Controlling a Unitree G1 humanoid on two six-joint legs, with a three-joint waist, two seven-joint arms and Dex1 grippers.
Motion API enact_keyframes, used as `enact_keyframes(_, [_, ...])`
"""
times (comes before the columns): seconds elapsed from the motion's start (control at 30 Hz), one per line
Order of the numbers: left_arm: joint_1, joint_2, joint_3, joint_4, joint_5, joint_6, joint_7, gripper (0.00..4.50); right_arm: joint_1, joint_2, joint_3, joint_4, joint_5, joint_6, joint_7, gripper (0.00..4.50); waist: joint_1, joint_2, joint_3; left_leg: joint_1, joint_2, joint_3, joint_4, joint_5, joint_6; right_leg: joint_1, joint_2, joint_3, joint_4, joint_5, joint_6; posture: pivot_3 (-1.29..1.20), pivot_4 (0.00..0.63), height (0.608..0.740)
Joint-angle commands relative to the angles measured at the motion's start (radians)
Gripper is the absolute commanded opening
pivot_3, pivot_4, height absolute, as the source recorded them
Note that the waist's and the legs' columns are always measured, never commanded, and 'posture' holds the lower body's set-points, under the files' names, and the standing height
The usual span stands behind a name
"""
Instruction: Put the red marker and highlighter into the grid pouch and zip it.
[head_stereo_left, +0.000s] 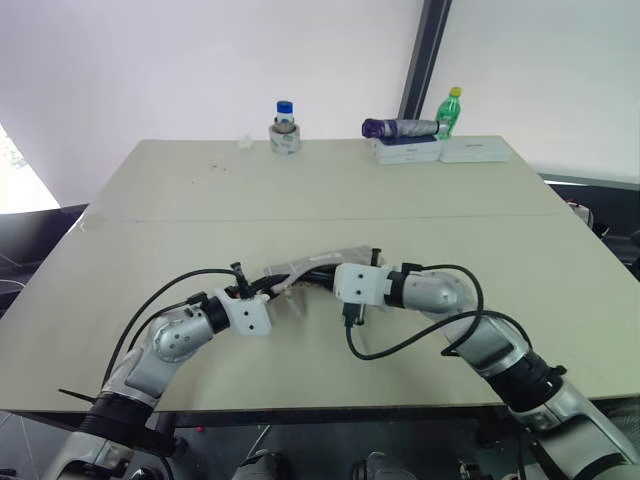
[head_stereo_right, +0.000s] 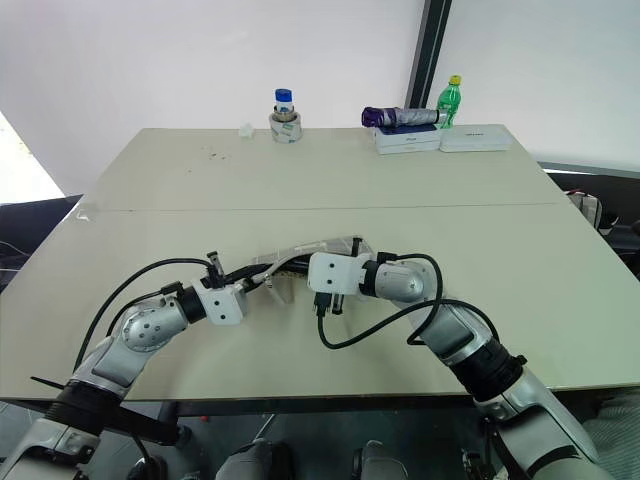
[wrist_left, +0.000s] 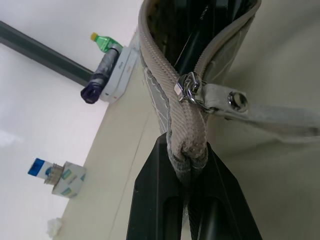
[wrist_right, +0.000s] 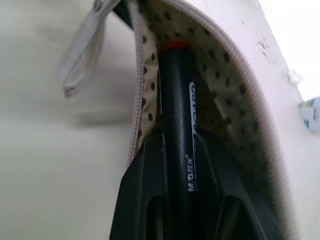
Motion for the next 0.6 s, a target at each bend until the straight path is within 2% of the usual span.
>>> enact_keyframes(0.03, [-0.026,-0.008,-0.004,-0.043,-0.055,-0.002,-0.029,0.0,-0.052,0.026,0.014,0.04,-0.038,-0.126,0.02,0.27,0.0,0.0,0.0,0.0,0.0,0.0,0.0,0.001,-0.002,0.0,0.0,0.0,0.0,0.0,0.0,0.0,0.15,0.74])
enact_keyframes(0.1, [-0.025,-0.009,-0.001,-0.046,-0.054,0.004,-0.033,0.0,-0.064,0.02,0.01,0.087,-0.07,-0.169,0.025,0.27,-0.001,0.0,0.0,0.0,0.0,0.0,0.0,0.002,-0.003,0.0,0.0,0.0,0.0,0.0,0.0,0.0,0.15,0.74])
enact_keyframes(0.2, [-0.024,-0.004,0.013,-0.048,-0.049,0.017,-0.028,0.0,-0.051,0.014,-0.033,0.088,-0.005,-0.148,0.1,0.27,0.0,0.0,0.0,0.0,0.0,0.0,0.0,0.002,-0.004,0.0,0.0,0.0,0.0,0.0,0.0,0.0,0.15,0.74])
enact_keyframes(0.23, [-0.023,-0.002,0.016,-0.049,-0.051,0.02,-0.029,0.0,-0.04,0.009,-0.045,0.075,0.03,-0.147,0.136,1.33,0.0,0.0,0.0,0.0,0.0,0.0,0.0,0.002,-0.004,0.0,0.0,0.0,0.0,0.0,0.0,0.0,0.15,0.74])
enact_keyframes(0.37, [-0.014,0.0,0.023,-0.052,-0.058,0.032,-0.03,0.0,-0.019,-0.009,-0.093,0.054,0.059,-0.163,0.157,3.28,0.0,0.0,0.0,0.0,0.0,0.0,0.0,0.002,-0.004,0.0,0.0,0.0,0.0,0.0,0.0,0.0,0.15,0.74])
enact_keyframes(0.43, [-0.009,0.0,0.025,-0.055,-0.058,0.041,-0.028,0.0,-0.016,-0.019,-0.136,0.013,0.128,-0.181,0.197,4.35,0.0,0.0,0.0,0.0,0.0,0.0,0.0,0.002,-0.003,0.0,0.0,0.0,0.0,0.0,0.0,0.0,0.15,0.74])
enact_keyframes(0.6, [-0.003,0.018,0.036,-0.037,-0.067,0.035,-0.033,0.0,0.014,-0.007,-0.261,-0.137,0.364,0.078,0.239,4.44,0.0,0.0,0.0,0.0,0.0,-0.001,0.0,0.002,-0.003,0.0,0.0,0.0,0.0,0.0,0.0,0.0,0.15,0.74])
